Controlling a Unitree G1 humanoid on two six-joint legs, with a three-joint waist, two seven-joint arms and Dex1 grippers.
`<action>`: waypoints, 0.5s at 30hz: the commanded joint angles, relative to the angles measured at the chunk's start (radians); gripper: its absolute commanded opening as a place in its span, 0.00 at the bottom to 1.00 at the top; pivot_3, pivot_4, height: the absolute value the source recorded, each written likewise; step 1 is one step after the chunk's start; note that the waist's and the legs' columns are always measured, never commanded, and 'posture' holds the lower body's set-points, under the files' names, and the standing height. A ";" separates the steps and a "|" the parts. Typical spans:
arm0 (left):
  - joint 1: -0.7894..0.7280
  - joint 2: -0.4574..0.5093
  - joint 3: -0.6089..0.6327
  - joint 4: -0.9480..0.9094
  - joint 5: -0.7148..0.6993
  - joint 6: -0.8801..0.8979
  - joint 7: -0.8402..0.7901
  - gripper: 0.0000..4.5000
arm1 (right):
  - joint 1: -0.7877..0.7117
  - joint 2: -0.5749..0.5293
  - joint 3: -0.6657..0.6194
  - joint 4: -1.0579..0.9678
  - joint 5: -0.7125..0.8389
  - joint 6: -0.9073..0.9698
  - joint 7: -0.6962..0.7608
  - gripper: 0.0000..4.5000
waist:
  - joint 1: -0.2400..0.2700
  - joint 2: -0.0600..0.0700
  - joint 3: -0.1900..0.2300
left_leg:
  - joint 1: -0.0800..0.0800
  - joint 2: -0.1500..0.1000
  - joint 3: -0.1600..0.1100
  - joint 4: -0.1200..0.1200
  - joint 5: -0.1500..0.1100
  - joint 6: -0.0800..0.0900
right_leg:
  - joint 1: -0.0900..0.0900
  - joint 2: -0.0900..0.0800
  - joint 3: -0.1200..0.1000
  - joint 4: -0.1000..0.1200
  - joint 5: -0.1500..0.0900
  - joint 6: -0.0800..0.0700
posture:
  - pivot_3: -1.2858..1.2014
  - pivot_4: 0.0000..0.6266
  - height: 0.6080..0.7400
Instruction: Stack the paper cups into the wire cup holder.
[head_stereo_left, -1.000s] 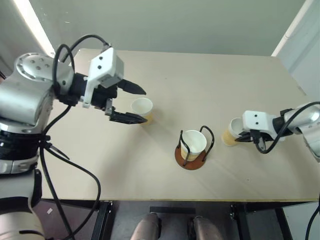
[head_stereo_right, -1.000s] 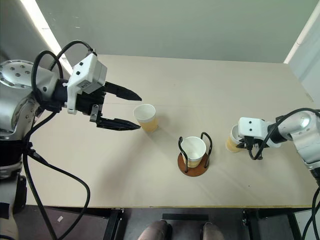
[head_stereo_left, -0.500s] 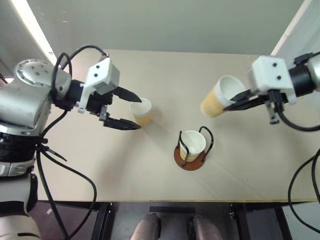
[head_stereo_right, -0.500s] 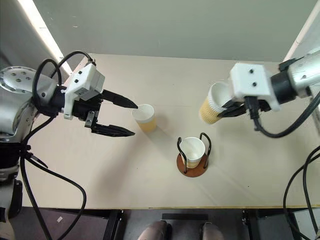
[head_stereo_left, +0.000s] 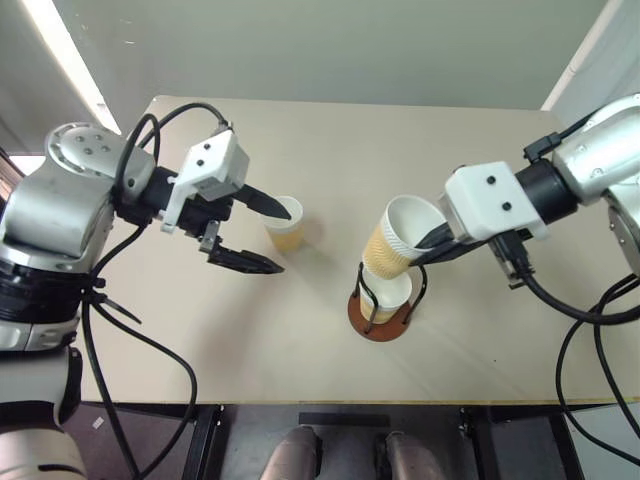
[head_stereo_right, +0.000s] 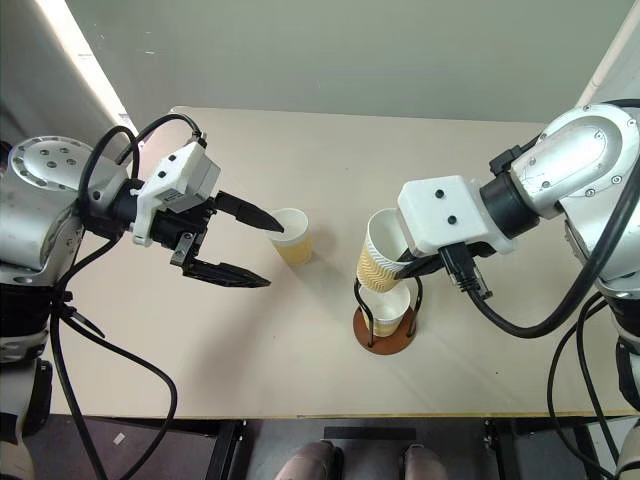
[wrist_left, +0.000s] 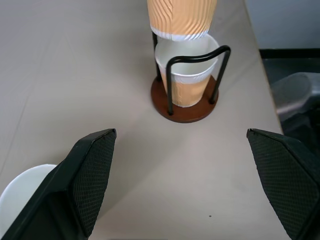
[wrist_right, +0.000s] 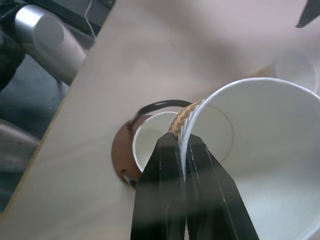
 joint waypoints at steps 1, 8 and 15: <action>-0.037 0.002 0.015 -0.012 -0.011 -0.015 -0.026 1.00 | 0.006 -0.009 0.000 -0.023 0.000 -0.013 -0.001 0.00 | 0.000 0.000 0.000 | 0.000 0.000 0.000 0.000 0.000 0.000 | 0.000 0.000 0.000 0.000 0.000 0.000 | 0.52 0.24 1.00; -0.043 0.003 0.016 -0.019 -0.012 -0.009 -0.025 1.00 | 0.041 -0.013 0.036 -0.013 -0.047 -0.064 -0.008 0.00 | 0.000 0.000 0.000 | 0.000 0.000 0.000 0.000 0.000 0.000 | 0.000 0.000 0.000 0.000 0.000 0.000 | 0.52 0.24 1.00; -0.042 0.002 0.019 -0.025 -0.015 -0.004 -0.018 1.00 | 0.078 -0.012 0.072 -0.011 -0.100 -0.121 -0.005 0.00 | -0.001 0.000 0.000 | 0.000 0.000 0.000 0.000 0.000 0.000 | 0.000 0.000 0.000 0.000 0.000 0.000 | 0.52 0.24 1.00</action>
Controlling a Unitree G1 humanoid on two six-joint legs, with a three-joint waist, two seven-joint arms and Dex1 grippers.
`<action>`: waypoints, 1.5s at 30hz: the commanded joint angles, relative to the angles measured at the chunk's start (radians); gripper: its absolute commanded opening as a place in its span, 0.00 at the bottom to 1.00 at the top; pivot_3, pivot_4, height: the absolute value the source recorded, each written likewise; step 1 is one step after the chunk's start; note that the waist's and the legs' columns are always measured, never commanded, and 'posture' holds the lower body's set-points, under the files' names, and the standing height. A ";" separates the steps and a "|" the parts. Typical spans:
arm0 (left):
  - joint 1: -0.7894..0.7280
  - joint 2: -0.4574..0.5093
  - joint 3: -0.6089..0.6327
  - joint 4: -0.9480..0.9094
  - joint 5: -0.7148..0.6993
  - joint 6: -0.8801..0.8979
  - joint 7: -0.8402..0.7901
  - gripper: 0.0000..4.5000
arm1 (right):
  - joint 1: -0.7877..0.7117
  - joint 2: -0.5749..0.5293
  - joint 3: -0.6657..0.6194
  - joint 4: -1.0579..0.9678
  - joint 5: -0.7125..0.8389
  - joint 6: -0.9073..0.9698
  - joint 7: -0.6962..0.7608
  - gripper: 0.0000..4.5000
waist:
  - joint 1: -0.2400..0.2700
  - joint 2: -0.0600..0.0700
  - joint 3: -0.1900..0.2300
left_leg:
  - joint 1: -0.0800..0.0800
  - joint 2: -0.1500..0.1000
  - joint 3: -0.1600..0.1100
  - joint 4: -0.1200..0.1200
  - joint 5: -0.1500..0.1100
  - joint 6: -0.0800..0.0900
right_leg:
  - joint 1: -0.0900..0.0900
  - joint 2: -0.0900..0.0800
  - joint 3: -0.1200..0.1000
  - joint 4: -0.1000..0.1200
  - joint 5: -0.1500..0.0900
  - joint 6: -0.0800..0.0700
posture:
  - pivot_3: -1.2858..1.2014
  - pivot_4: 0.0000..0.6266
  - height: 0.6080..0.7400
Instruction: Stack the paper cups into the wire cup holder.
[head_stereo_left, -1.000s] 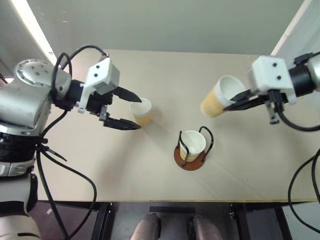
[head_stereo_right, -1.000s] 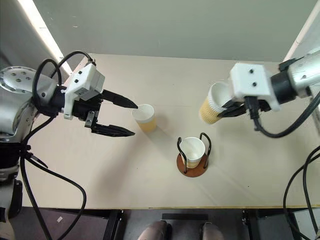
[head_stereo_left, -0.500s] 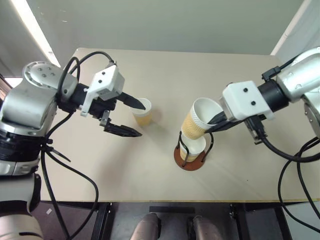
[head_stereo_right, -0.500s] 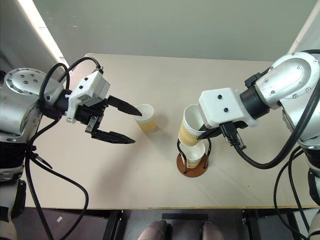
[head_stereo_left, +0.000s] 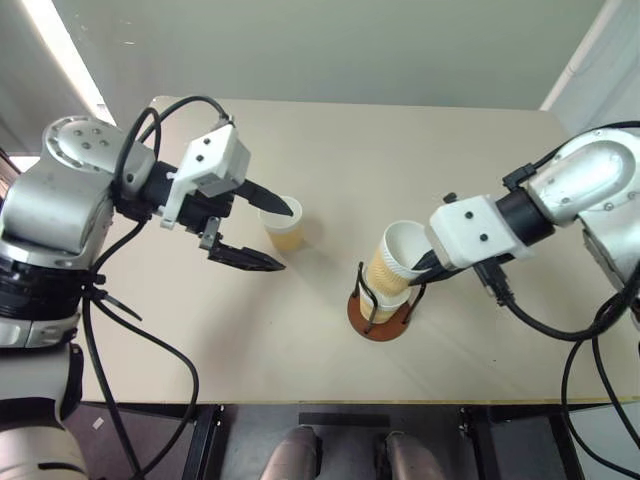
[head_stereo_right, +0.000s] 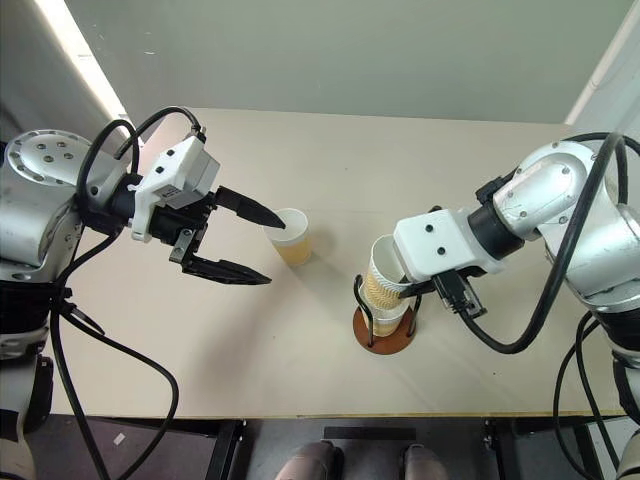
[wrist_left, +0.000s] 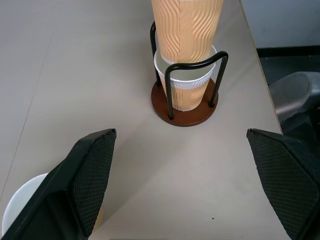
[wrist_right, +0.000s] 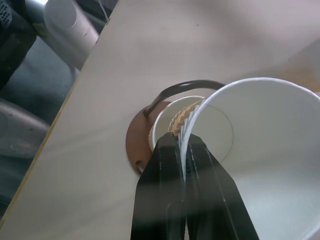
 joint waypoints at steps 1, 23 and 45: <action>-0.024 0.007 0.020 -0.024 -0.016 0.001 -0.014 1.00 | 0.004 -0.007 0.007 -0.011 -0.032 -0.036 0.000 0.00 | 0.000 0.000 0.000 | 0.000 0.000 0.000 0.000 0.000 0.000 | 0.000 0.000 0.000 0.000 0.000 0.000 | 0.52 0.24 1.00; 0.040 0.032 -0.087 0.049 0.370 -0.273 0.251 1.00 | -0.150 0.152 -0.316 0.272 0.111 0.225 -0.242 0.66 | -0.002 0.000 0.000 | 0.000 0.000 -0.001 -0.001 0.000 0.000 | 0.000 0.000 0.000 -0.003 0.000 -0.001 | 0.52 0.24 1.00; -0.012 -0.134 -0.177 0.335 0.647 -0.576 0.331 1.00 | -0.070 0.075 -0.418 0.152 0.383 0.401 -0.369 0.66 | 0.003 0.000 0.000 | -0.003 -0.001 -0.001 -0.002 0.001 0.000 | -0.003 0.000 0.000 -0.001 0.000 0.000 | 0.52 0.24 1.00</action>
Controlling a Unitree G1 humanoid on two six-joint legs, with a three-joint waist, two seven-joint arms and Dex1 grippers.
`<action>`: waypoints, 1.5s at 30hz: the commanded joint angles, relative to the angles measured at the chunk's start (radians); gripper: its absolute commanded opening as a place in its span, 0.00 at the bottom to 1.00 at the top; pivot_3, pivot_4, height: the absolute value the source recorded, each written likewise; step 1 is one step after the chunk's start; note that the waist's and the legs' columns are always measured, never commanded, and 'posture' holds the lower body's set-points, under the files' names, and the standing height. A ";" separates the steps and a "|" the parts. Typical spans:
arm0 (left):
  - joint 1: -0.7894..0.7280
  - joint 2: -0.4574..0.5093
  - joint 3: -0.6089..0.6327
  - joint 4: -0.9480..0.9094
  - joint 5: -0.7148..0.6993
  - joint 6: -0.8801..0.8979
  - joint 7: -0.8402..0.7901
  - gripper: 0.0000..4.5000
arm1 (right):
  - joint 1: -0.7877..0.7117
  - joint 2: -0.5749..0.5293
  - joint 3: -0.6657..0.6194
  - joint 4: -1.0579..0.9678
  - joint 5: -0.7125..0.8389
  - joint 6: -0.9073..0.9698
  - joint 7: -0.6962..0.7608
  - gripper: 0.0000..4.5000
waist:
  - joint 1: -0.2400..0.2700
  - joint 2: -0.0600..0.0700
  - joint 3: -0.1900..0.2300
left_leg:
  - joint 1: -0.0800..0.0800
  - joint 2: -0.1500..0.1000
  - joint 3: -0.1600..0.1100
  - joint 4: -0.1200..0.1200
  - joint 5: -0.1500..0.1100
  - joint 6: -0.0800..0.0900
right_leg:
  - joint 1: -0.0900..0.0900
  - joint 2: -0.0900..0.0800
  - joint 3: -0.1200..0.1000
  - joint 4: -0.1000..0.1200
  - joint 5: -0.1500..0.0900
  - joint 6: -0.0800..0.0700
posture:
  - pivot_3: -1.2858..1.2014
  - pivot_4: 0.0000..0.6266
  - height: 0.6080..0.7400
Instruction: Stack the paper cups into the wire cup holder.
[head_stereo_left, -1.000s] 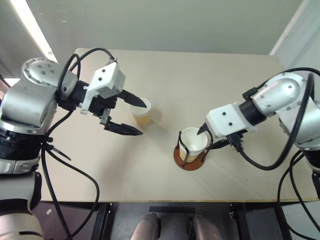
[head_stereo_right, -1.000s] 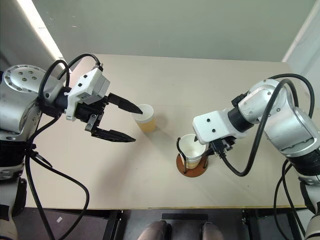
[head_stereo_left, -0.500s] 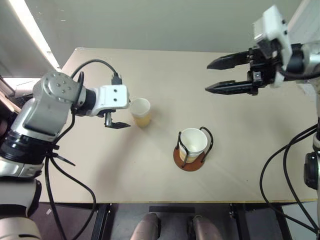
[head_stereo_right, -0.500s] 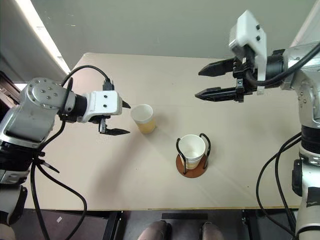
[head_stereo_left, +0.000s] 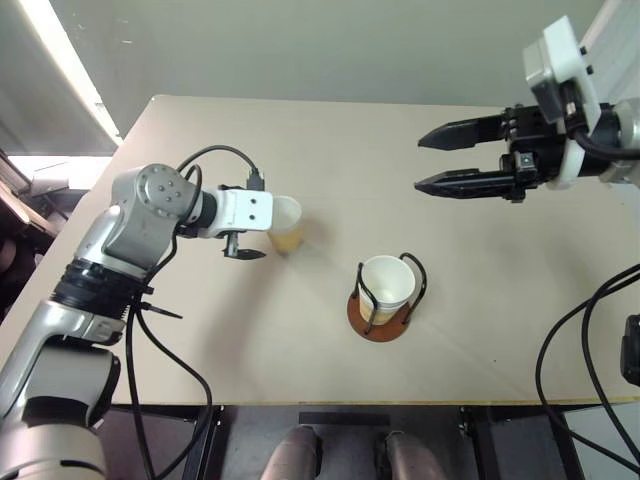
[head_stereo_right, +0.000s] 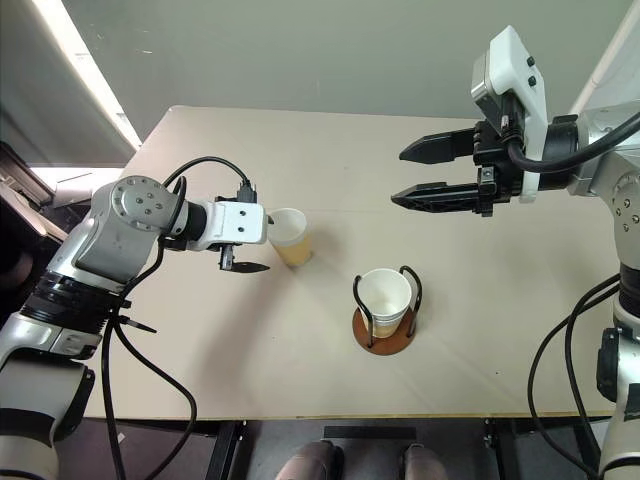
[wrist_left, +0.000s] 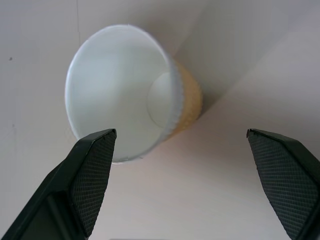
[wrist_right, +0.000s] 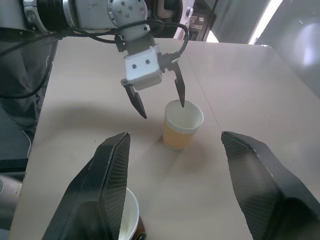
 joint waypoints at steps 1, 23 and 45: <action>-0.037 -0.005 0.015 0.003 0.016 -0.029 0.002 1.00 | 0.000 -0.028 -0.040 -0.039 0.037 0.014 -0.020 0.66 | 0.000 0.000 0.000 | 0.000 0.000 0.000 0.000 0.000 0.000 | 0.000 0.000 0.000 0.000 0.000 0.000 | 0.52 0.24 1.00; -0.108 -0.129 0.005 0.229 0.023 -0.199 -0.018 0.36 | 0.085 -0.047 -0.057 -0.068 0.118 -0.022 -0.077 0.67 | 0.004 0.000 0.000 | -0.001 0.000 0.000 0.002 0.000 0.000 | -0.002 0.000 0.000 0.003 0.000 0.000 | 0.52 0.24 1.00; -0.283 -0.154 0.071 -0.187 -0.330 0.263 -0.353 0.01 | 0.326 -0.156 -0.266 -0.050 0.283 -0.098 0.050 0.67 | 0.009 0.000 0.000 | -0.004 0.000 0.002 0.003 0.000 0.000 | -0.003 0.000 0.001 0.005 0.000 0.000 | 0.52 0.24 1.00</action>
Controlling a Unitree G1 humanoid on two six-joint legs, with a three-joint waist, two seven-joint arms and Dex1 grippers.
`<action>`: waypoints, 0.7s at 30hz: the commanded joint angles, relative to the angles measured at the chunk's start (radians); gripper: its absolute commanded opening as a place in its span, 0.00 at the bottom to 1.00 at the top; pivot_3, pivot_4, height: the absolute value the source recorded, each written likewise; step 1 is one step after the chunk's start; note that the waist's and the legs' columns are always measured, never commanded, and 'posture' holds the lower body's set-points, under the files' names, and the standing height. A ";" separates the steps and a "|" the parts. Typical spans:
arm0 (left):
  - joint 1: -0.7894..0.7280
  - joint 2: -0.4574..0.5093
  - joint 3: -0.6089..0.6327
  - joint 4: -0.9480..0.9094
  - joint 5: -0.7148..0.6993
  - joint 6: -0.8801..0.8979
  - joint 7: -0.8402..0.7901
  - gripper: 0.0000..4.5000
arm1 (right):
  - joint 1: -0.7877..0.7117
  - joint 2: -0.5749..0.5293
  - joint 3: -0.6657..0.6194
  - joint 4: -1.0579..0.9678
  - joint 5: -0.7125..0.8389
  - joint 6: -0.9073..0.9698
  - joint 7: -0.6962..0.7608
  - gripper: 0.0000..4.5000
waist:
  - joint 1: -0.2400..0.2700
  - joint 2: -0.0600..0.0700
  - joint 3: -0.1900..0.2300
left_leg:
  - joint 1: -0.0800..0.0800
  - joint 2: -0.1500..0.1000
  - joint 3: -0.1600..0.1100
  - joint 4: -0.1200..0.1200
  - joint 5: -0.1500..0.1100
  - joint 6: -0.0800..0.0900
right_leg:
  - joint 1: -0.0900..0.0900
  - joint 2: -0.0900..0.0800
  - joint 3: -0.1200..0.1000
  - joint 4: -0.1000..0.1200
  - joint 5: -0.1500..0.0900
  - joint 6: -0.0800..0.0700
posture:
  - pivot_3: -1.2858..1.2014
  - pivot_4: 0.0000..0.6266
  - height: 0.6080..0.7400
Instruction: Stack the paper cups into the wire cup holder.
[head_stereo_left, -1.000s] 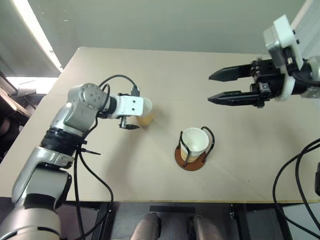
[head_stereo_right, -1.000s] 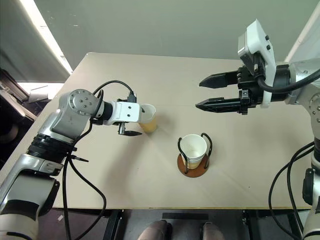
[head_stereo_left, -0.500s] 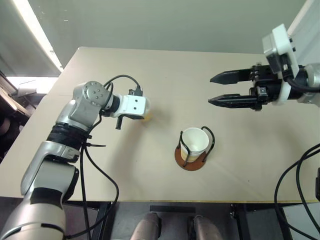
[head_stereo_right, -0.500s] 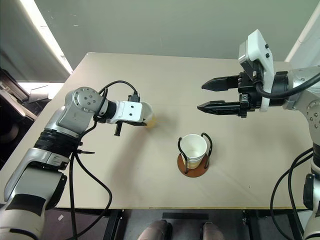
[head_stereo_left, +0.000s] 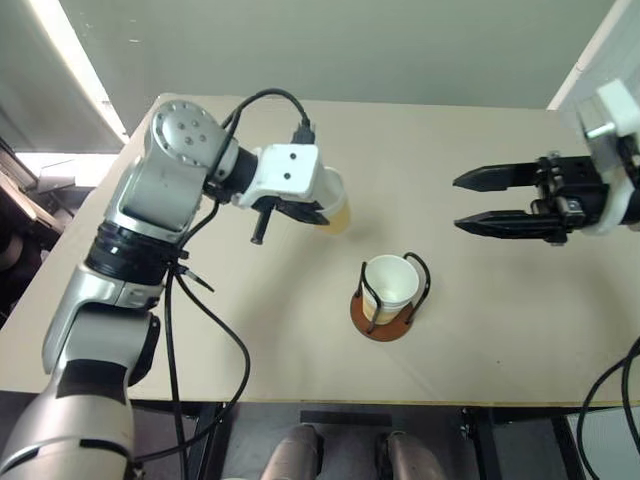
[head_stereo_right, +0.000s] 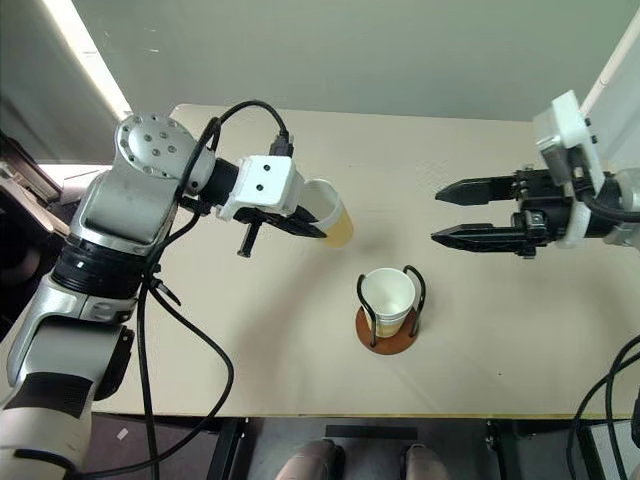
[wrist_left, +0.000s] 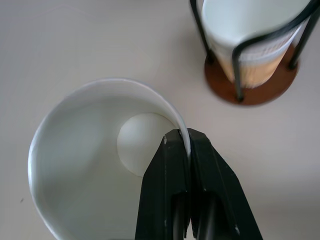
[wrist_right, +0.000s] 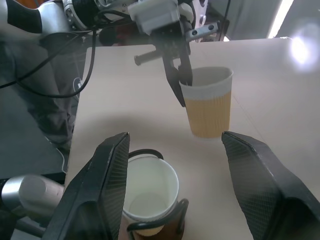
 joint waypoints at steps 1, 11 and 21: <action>-0.077 -0.007 0.022 -0.044 -0.062 0.058 -0.045 0.01 | 0.004 -0.018 -0.096 -0.033 0.069 0.003 -0.008 0.67 | 0.000 0.000 0.000 | 0.000 0.000 0.000 0.000 0.000 0.000 | 0.000 0.000 0.000 0.000 0.000 0.000 | 0.52 0.24 1.00; -0.142 -0.032 -0.046 -0.106 -0.198 0.143 -0.053 0.01 | 0.072 -0.025 -0.159 -0.096 0.133 0.010 -0.086 0.67 | 0.000 0.000 0.000 | 0.001 0.000 0.000 0.001 0.000 0.000 | 0.001 0.000 0.000 0.000 0.000 0.000 | 0.52 0.24 1.00; -0.181 -0.017 -0.139 -0.113 -0.355 0.206 -0.053 0.01 | 0.098 -0.054 -0.190 -0.119 0.174 0.016 -0.144 0.67 | 0.001 0.000 0.000 | 0.000 0.000 0.000 0.001 0.000 0.000 | 0.001 0.000 0.000 0.000 0.000 0.001 | 0.52 0.24 1.00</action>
